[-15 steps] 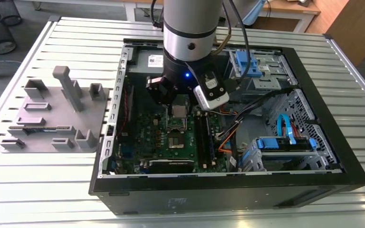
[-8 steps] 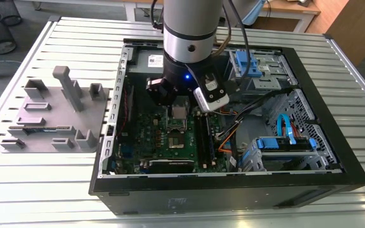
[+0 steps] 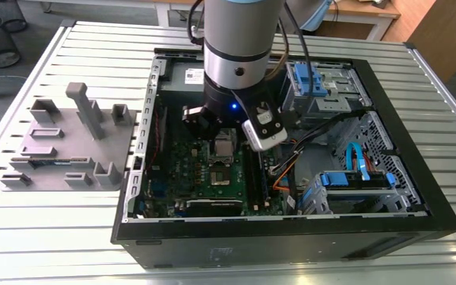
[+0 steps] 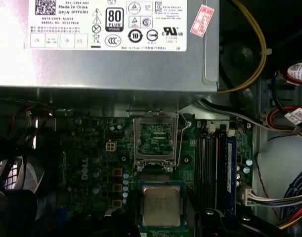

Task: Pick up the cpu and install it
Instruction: 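Place the cpu into insertion slot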

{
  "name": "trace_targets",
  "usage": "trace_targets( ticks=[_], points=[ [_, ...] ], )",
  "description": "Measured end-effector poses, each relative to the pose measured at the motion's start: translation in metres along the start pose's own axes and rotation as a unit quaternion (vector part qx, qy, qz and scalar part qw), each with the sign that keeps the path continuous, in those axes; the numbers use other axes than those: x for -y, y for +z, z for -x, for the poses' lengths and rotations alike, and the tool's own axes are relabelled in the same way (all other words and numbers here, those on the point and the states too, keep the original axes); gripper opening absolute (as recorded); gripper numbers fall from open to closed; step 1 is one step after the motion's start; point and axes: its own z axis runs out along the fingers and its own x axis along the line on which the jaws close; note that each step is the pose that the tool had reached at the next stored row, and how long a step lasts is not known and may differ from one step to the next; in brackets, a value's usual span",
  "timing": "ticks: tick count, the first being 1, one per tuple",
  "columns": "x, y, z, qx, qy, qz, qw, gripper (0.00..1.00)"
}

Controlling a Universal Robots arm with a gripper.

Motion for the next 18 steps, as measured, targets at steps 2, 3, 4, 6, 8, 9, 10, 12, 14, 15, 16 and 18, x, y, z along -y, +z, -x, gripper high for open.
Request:
trace_targets(
  ticks=[2, 3, 4, 6, 8, 9, 10, 12, 14, 15, 16, 18],
  points=[
    [0.0024, 0.002, 0.0, 0.0001, 0.0, -0.0003, 1.0, 0.47],
    [0.003, 0.0034, 0.0, 0.0001, 0.001, -0.0007, 1.0, 0.47],
    [0.0036, 0.0048, -0.0001, 0.0001, 0.001, -0.0013, 1.0, 0.47],
    [0.0046, 0.0078, -0.0001, 0.0, 0.001, -0.0022, 1.0, 0.47],
    [0.0053, 0.011, -0.0001, 0.0001, 0.001, -0.0031, 0.99999, 0.47],
    [0.0056, 0.0125, -0.0002, 0.0001, 0.002, -0.0036, 0.99999, 0.47],
    [0.006, 0.0137, -0.0002, 0.0, 0.002, -0.0044, 0.99999, 0.47],
    [0.007, 0.0163, -0.0002, 0.0001, 0.004, -0.0057, 0.99998, 0.47],
    [0.008, 0.0189, -0.0003, 0.0001, 0.005, -0.0072, 0.99996, 0.47],
    [0.0085, 0.0202, -0.0003, 0.0001, 0.006, -0.0079, 0.99995, 0.47],
    [0.0091, 0.0214, -0.0003, 0.0001, 0.006, -0.0084, 0.99994, 0.47],
    [0.0105, 0.0241, -0.0004, 0.0001, 0.007, -0.0091, 0.99993, 0.47]
  ],
)
